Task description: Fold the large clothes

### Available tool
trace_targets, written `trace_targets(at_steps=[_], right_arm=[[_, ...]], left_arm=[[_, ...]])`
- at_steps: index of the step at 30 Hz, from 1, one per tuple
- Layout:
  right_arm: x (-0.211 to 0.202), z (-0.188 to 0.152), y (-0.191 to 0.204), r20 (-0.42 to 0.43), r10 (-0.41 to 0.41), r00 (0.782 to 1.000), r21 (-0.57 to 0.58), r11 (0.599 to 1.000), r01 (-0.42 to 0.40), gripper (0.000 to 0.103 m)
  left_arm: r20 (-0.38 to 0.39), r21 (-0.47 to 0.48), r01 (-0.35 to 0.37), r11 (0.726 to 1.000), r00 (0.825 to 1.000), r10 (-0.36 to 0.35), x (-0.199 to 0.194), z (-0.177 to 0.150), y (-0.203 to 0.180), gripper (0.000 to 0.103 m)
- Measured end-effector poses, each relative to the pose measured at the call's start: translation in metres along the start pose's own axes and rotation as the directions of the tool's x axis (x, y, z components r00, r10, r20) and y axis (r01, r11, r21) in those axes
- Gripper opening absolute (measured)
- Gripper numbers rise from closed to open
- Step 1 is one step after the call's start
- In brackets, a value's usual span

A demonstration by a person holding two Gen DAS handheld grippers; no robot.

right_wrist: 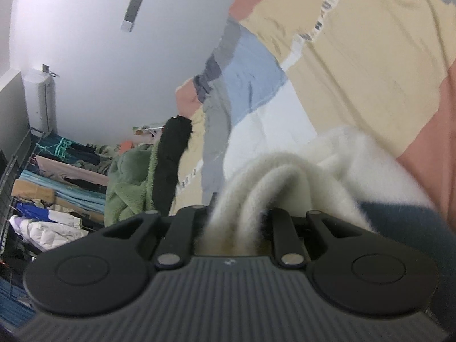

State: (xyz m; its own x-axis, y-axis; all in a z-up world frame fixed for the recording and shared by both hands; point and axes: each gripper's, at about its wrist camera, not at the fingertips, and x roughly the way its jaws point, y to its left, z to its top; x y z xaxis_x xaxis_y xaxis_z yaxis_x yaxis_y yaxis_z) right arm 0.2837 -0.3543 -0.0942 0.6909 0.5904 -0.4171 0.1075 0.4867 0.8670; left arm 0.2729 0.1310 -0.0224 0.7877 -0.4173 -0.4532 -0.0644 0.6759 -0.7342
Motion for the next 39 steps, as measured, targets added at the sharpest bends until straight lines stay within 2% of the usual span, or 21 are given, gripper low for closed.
trace_targets(at_steps=[4, 6, 7, 8, 10, 11, 15, 18, 20, 22, 24, 27, 29, 30, 32, 35, 36, 39], right_arm=[[0.015, 0.002, -0.008, -0.036, -0.007, 0.999, 0.014, 1.0, 0.008, 0.023], [0.014, 0.003, -0.008, -0.044, 0.014, 0.999, 0.017, 1.0, -0.013, 0.032], [0.014, 0.004, -0.008, -0.048, 0.031, 0.998, 0.017, 0.999, -0.03, 0.047], [0.012, 0.004, -0.007, -0.049, 0.06, 0.997, 0.016, 0.998, -0.059, 0.069], [0.006, 0.003, -0.001, -0.036, 0.138, 0.99, 0.01, 0.99, -0.137, 0.089], [0.002, 0.002, 0.002, -0.026, 0.167, 0.986, 0.001, 0.986, -0.167, 0.089], [-0.029, -0.006, 0.023, 0.042, 0.215, 0.976, -0.075, 0.975, -0.211, 0.089], [-0.052, -0.02, 0.034, 0.052, 0.228, 0.972, -0.15, 0.964, -0.219, 0.089], [-0.059, -0.028, 0.04, 0.037, 0.206, 0.978, -0.2, 0.96, -0.195, 0.089], [-0.063, -0.039, 0.048, 0.041, 0.139, 0.989, -0.271, 0.955, -0.123, 0.089], [-0.062, -0.05, 0.057, 0.052, 0.055, 0.997, -0.363, 0.931, -0.033, 0.088], [-0.051, -0.063, 0.069, 0.091, -0.068, 0.993, -0.488, 0.867, 0.105, 0.086], [-0.042, -0.071, 0.072, 0.106, -0.125, 0.987, -0.554, 0.817, 0.163, 0.078], [-0.036, -0.076, 0.074, 0.114, -0.156, 0.981, -0.587, 0.786, 0.193, 0.077], [-0.025, -0.083, 0.077, 0.134, -0.203, 0.97, -0.651, 0.72, 0.241, 0.066], [-0.009, -0.092, 0.078, 0.158, -0.28, 0.947, -0.716, 0.628, 0.305, 0.064], [-0.003, -0.096, 0.078, 0.176, -0.309, 0.935, -0.739, 0.586, 0.333, 0.064], [0.013, -0.111, 0.077, 0.249, -0.395, 0.884, -0.803, 0.426, 0.416, 0.063]], left_arm=[[-0.038, -0.039, -0.019, 0.999, 0.999, 0.017, 0.013, 0.001, 0.011, 0.013], [-0.054, -0.056, -0.012, 0.998, 0.999, 0.009, 0.016, 0.002, 0.013, 0.02], [-0.066, -0.061, -0.003, 0.998, 0.998, -0.001, 0.016, 0.002, 0.014, 0.036], [-0.07, -0.062, 0.014, 0.998, 0.997, -0.019, 0.014, 0.001, 0.012, 0.059], [-0.03, -0.053, 0.057, 0.997, 0.998, -0.059, 0.003, 0.0, 0.006, 0.077], [-0.008, -0.037, 0.077, 0.996, 0.997, -0.077, -0.005, -0.001, 0.001, 0.083], [0.018, 0.016, 0.136, 0.991, 0.991, -0.136, -0.031, -0.007, -0.015, 0.085], [0.028, 0.09, 0.096, 0.991, 0.995, -0.098, -0.048, -0.016, -0.026, 0.085], [0.01, 0.132, 0.059, 0.989, 0.998, -0.061, -0.055, -0.024, -0.03, 0.085], [-0.005, 0.174, 0.017, 0.985, 1.0, -0.016, -0.062, -0.031, -0.034, 0.085], [-0.014, 0.211, -0.017, 0.977, 1.0, 0.021, -0.067, -0.038, -0.038, 0.085], [-0.052, 0.297, -0.06, 0.953, 0.995, 0.079, -0.067, -0.05, -0.043, 0.085], [-0.054, 0.35, -0.098, 0.932, 0.991, 0.124, -0.062, -0.058, -0.046, 0.085], [-0.057, 0.367, -0.109, 0.924, 0.989, 0.14, -0.059, -0.062, -0.047, 0.085], [-0.064, 0.391, -0.125, 0.912, 0.985, 0.162, -0.05, -0.065, -0.046, 0.085], [-0.047, 0.42, -0.177, 0.89, 0.975, 0.216, -0.036, -0.069, -0.044, 0.085], [-0.037, 0.428, -0.197, 0.882, 0.971, 0.234, -0.031, -0.069, -0.044, 0.085], [-0.01, 0.441, -0.245, 0.863, 0.961, 0.278, -0.017, -0.069, -0.043, 0.085]])
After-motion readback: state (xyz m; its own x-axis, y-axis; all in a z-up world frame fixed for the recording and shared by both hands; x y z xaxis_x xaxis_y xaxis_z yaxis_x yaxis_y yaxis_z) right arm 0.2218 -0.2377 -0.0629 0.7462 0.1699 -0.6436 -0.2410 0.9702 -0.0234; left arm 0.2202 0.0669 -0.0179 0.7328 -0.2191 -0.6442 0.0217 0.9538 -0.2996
